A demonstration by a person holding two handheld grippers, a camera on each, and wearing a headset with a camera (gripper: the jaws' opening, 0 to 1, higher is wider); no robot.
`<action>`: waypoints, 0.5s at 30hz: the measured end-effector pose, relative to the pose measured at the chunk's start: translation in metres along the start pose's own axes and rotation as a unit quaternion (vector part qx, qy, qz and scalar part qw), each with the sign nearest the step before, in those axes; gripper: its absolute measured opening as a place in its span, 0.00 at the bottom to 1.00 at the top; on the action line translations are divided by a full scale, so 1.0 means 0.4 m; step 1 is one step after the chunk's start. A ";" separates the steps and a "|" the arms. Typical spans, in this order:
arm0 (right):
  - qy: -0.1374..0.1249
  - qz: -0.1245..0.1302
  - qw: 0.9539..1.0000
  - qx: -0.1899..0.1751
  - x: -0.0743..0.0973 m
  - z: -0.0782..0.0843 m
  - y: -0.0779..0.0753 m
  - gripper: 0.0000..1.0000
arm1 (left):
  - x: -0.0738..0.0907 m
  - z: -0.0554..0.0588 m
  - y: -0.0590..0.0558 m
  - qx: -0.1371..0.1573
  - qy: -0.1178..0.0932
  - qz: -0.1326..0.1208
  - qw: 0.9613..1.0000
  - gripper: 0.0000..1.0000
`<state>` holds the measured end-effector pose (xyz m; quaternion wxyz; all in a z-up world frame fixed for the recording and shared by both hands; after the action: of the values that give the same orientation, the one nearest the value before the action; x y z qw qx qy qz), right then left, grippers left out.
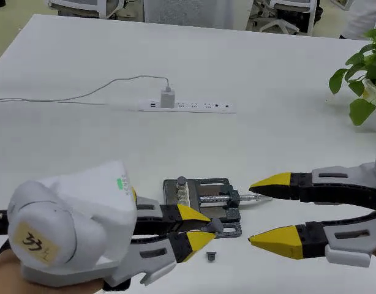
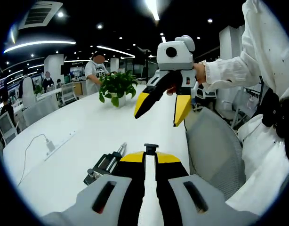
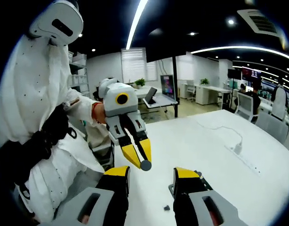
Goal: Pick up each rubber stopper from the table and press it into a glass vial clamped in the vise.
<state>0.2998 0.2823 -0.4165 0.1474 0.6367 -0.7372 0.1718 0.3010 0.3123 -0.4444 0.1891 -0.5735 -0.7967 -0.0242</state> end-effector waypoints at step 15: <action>0.006 -0.050 0.999 0.004 -0.020 -0.007 0.047 0.12 | 0.003 -0.033 -0.041 -0.021 -0.007 0.029 0.999 0.03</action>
<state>0.2825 0.2930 -0.4188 0.1579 0.6722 -0.7029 0.1707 0.2891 0.3042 -0.4287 0.1724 -0.6001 -0.7805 -0.0315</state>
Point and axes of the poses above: the centre of the closed fingertips' face, and the gripper's own axes: x roughly backward along the fingers, y roughly to its left, z roughly out of its underside, the point moved 1 cm from there along x, roughly backward along the fingers, and after that the axes turned 9 degrees about x, right-handed, at the moved point
